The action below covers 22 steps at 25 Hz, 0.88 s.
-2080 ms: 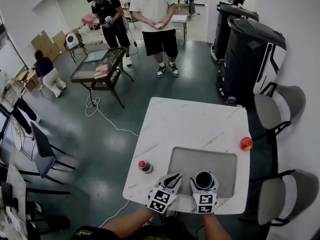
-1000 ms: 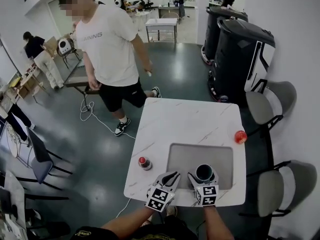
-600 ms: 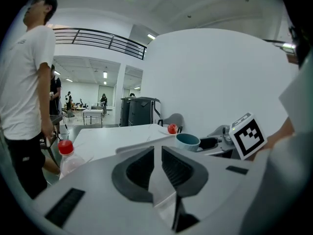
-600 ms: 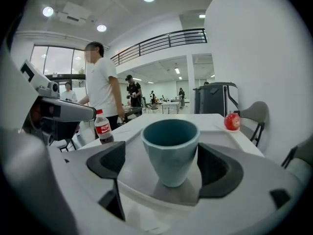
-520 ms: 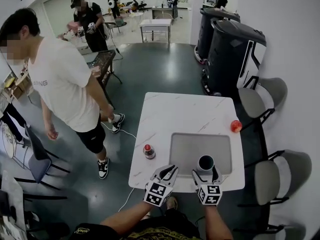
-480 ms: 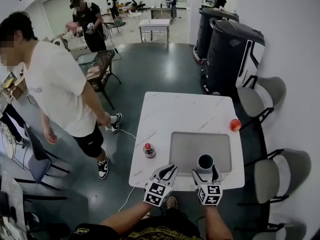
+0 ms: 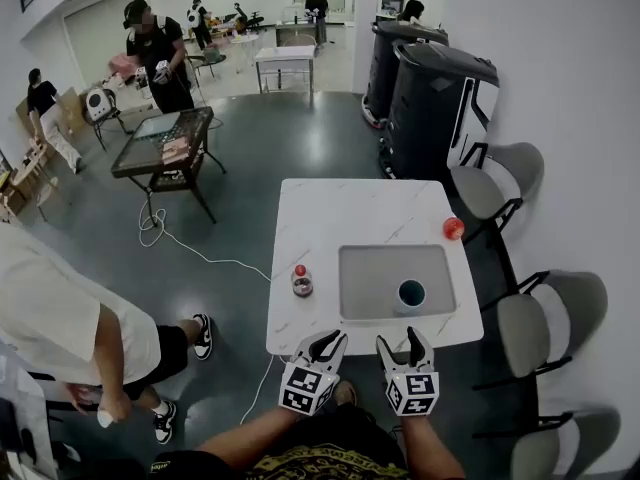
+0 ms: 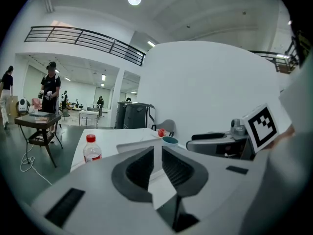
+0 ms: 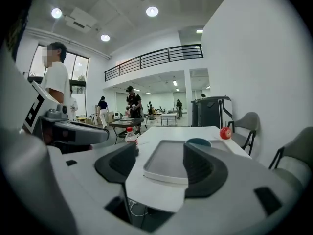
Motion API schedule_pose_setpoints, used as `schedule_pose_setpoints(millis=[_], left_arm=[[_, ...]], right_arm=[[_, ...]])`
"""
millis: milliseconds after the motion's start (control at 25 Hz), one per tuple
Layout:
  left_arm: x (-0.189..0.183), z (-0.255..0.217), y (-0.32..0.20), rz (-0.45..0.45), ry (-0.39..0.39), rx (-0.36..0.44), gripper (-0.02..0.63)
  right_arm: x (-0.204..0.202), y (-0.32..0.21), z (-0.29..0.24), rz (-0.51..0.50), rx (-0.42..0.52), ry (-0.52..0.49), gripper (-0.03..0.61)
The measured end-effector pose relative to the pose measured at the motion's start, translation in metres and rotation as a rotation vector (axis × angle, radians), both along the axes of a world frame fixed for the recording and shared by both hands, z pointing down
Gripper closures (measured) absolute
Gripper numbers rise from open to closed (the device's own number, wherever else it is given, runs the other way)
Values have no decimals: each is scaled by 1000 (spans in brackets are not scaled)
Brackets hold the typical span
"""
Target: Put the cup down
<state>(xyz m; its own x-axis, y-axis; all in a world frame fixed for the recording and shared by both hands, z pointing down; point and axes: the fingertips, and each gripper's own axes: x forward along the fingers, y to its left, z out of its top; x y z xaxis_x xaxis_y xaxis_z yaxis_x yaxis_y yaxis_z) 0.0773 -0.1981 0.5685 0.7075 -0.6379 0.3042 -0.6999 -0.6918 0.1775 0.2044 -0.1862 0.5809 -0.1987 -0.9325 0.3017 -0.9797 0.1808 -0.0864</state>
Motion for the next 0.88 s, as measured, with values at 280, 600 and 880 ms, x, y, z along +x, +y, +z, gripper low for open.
schedule_pose_setpoints(millis=[280,600,880], left_arm=[[-20,-16,49,35,-5,26,557],[-51,-11,105,58,23,0,557],[-74,-19,133,37,22,11,557]], right_arm=[[-33,58,-16,25,5,5,521],[-77,115,-16,-9,-50,17,572],[-99,135,-30,-64,-28,23,572]])
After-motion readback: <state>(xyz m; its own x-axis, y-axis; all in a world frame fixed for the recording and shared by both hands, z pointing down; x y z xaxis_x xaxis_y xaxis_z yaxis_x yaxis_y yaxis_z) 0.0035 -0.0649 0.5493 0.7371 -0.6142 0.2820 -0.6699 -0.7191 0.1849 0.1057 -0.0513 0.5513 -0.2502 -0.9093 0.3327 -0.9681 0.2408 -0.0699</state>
